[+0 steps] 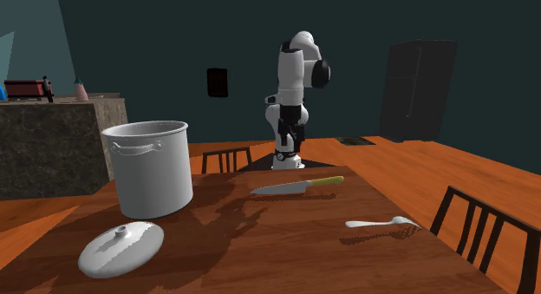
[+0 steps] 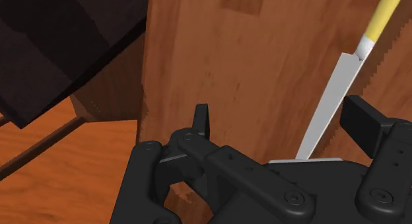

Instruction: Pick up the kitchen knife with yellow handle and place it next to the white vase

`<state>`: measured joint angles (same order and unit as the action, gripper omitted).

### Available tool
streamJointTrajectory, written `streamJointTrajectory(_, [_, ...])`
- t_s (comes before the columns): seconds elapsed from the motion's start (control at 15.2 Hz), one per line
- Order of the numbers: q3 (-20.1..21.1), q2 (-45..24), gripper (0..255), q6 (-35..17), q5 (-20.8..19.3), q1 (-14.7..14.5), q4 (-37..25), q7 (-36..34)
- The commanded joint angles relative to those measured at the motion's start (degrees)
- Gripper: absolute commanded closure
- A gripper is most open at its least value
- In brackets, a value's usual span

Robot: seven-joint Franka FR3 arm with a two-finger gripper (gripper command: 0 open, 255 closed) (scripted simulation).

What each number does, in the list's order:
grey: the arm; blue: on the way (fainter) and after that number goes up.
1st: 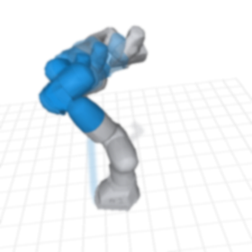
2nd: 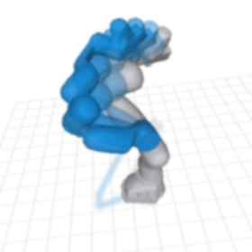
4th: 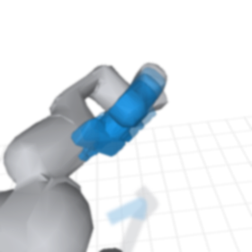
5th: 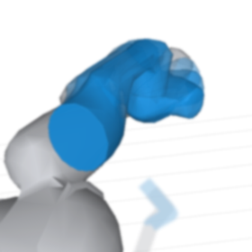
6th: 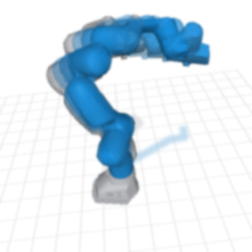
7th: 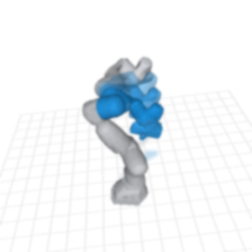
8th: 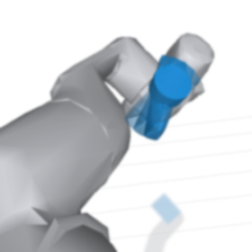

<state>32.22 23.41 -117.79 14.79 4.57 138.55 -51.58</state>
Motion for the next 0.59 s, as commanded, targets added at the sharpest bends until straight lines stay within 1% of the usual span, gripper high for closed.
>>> streamJointTrajectory(0.0, [3.1,-5.1,0,-2.7,-1.4,1.7,-2.4,-6.2])
streamJointTrajectory(0.2, [7.5,-12.9,0,-6.6,-5.4,3.9,-5.7,-16.0])
streamJointTrajectory(0.33, [9.8,-18.7,0,-8.8,-9.5,5.0,-8.4,-23.3])
streamJointTrajectory(0.46, [11.0,-25.0,0,-10.5,-14.7,5.2,-11.4,-31.1])
streamJointTrajectory(0.53, [10.7,-25.3,0,-10.6,-14.9,4.9,-11.6,-31.4])
